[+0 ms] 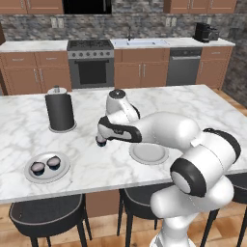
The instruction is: Place two yogurt containers on each plate.
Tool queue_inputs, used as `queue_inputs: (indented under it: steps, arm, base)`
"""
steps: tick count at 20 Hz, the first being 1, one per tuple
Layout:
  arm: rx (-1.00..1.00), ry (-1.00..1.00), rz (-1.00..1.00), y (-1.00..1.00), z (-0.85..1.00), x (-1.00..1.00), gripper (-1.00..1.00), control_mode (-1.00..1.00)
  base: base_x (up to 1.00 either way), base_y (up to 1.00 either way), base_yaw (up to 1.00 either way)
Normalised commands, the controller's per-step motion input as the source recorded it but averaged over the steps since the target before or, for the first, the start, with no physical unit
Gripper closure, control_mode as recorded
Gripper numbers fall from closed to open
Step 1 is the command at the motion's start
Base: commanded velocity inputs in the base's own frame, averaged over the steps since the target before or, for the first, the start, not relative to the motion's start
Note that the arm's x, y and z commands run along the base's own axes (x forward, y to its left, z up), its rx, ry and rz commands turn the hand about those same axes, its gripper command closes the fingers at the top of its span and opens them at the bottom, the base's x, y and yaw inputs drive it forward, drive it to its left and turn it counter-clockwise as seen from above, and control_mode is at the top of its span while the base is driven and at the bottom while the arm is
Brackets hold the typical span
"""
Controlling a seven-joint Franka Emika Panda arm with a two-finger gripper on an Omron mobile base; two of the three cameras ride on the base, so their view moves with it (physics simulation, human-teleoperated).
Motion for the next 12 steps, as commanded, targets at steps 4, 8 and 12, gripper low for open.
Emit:
queue_inputs:
  steps: [4,8,12]
  arm:
    - [0.00,0.00,0.02,0.00,-0.08,0.05,-1.00,-1.00]
    - [0.00,0.00,0.01,0.00,-0.17,0.17,-1.00,-1.00]
    - [0.00,0.00,0.00,0.00,-0.29,0.16,-1.00,-1.00]
  base:
    - [0.00,0.00,0.00]
    - [0.00,0.00,0.00]
    - [0.00,0.00,0.00]
